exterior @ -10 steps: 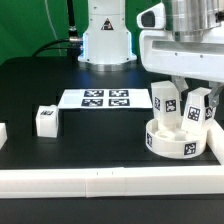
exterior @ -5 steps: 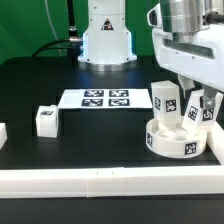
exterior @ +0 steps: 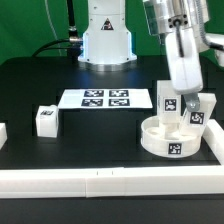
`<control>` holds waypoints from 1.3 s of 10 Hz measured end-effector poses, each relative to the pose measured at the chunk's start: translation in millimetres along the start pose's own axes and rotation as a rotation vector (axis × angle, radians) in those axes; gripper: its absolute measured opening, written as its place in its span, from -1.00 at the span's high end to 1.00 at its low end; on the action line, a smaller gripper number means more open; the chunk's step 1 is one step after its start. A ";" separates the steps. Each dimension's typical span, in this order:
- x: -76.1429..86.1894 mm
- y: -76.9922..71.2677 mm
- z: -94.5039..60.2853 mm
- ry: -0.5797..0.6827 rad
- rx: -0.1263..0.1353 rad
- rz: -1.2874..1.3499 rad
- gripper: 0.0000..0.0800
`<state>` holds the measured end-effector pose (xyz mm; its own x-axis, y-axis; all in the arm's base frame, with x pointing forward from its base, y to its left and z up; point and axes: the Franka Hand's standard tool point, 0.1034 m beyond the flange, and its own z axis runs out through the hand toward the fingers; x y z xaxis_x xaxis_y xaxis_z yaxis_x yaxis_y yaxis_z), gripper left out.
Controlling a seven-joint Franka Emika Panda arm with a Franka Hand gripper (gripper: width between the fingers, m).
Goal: Assemble stool
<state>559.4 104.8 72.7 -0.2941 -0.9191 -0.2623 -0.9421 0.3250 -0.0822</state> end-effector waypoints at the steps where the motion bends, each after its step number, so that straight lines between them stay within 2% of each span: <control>1: -1.5 0.9 0.4 -0.005 0.001 0.062 0.15; 2: -2.8 1.4 0.6 -0.005 0.002 0.127 0.15; 7: -14.7 5.0 2.4 -0.003 0.070 0.442 0.15; 9: -13.5 6.3 2.7 -0.015 0.069 0.493 0.15; 10: -14.2 7.2 3.1 -0.015 0.067 0.459 -0.38; 11: -13.2 6.2 2.2 -0.015 0.068 0.457 -0.38; 12: -9.6 0.4 -7.5 -0.014 0.059 0.388 -0.57; 13: -3.9 -5.4 -19.0 0.001 0.030 0.301 -0.57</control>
Offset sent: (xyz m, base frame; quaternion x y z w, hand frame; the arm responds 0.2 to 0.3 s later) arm 0.0009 0.0083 0.0010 0.0458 0.0066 0.2271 0.9728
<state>562.6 102.4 92.4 -0.5597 -0.7805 -0.2784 -0.8073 0.5894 -0.0292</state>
